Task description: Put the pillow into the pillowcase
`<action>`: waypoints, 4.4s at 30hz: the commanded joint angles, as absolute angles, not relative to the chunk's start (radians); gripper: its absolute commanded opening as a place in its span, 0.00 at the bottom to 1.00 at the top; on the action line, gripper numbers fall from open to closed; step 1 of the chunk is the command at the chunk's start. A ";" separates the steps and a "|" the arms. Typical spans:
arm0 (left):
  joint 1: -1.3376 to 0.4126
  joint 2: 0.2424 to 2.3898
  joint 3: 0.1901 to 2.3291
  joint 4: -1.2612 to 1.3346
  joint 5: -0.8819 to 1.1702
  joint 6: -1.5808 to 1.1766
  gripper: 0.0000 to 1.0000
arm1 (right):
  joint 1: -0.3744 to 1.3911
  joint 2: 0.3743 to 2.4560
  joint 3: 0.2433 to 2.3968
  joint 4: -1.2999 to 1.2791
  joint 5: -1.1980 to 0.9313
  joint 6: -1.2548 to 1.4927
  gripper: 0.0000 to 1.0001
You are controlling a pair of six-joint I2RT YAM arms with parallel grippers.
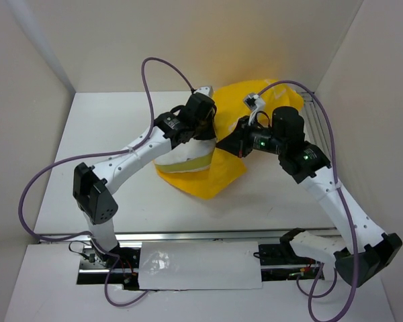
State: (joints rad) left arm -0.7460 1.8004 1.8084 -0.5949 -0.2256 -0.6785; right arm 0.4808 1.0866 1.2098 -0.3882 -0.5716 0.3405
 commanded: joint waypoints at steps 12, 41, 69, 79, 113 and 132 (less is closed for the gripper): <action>-0.741 1.729 1.577 -0.394 -0.264 -0.770 0.03 | 0.531 0.957 1.074 -0.613 -0.522 0.377 0.33; -0.281 1.537 1.332 -0.595 -0.052 -0.769 1.00 | 0.588 1.926 1.750 -0.488 0.293 0.060 0.80; -0.176 1.344 0.996 -0.561 -0.003 -0.738 1.00 | 0.859 1.712 1.416 -0.511 0.360 0.338 0.83; -0.176 1.371 0.905 -0.479 0.055 -0.738 1.00 | 0.870 1.960 1.776 -0.489 0.293 0.146 0.85; -0.350 1.330 0.997 -0.273 0.129 -0.652 0.00 | 0.877 2.168 2.291 -0.612 0.131 0.020 0.00; -0.532 1.187 1.041 0.213 -0.224 -0.788 0.00 | 0.887 1.940 2.358 -0.594 -0.413 0.317 0.00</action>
